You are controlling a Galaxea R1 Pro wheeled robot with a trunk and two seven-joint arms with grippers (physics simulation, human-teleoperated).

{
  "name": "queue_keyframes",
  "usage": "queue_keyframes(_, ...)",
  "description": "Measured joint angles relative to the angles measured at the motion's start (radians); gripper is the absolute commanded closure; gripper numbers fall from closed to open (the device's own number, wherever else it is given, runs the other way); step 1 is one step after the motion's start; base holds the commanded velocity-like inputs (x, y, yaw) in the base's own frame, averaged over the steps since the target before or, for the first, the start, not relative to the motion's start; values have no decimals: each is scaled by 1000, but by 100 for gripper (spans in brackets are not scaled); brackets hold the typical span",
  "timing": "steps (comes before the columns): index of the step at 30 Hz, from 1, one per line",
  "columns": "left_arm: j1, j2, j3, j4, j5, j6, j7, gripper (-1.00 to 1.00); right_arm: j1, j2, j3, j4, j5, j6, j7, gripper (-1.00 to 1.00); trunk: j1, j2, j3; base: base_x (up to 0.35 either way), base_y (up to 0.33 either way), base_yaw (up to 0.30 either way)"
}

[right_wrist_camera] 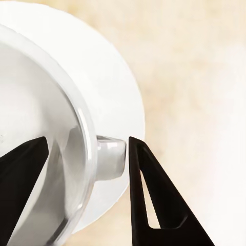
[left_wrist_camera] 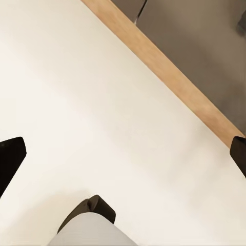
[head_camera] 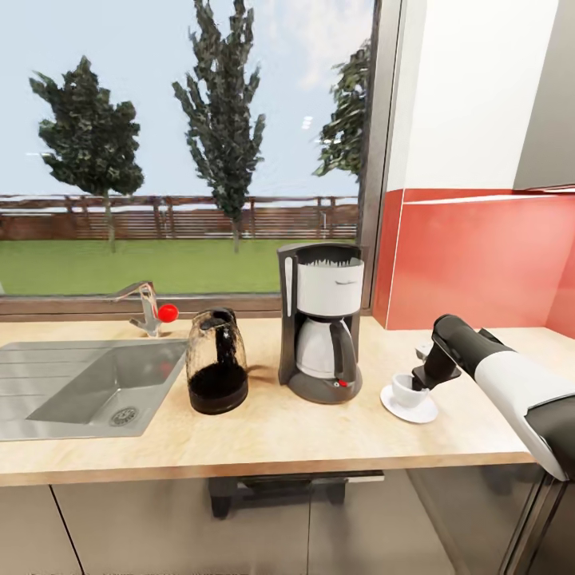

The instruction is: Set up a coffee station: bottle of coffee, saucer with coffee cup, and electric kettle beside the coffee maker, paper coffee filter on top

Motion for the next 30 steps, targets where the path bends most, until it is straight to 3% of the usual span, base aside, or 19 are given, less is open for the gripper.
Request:
queue_keyframes(17, 0, 0, 0, 0, 0, 1, 0, -100, 1, -2, -4, 0, -14, 1, -11, 100, 1, 0, 0, 0, 0, 0)
queue_keyframes(18, 0, 0, 0, 0, 0, 1, 0, -100, 1, -2, -4, 0, -14, 1, -11, -100, 1, 0, 0, 0, 0, 0)
queue_keyframes(24, 0, 0, 0, 0, 0, 1, 0, -100, 2, -2, -1, 0, -2, 1, -10, -100, 1, 0, 0, 0, 0, 0)
queue_keyframes(30, 0, 0, 0, 0, 0, 3, 0, -100, 2, -1, -1, 0, -3, 1, -10, -100, -22, 42, 18, 0, 0, 0)
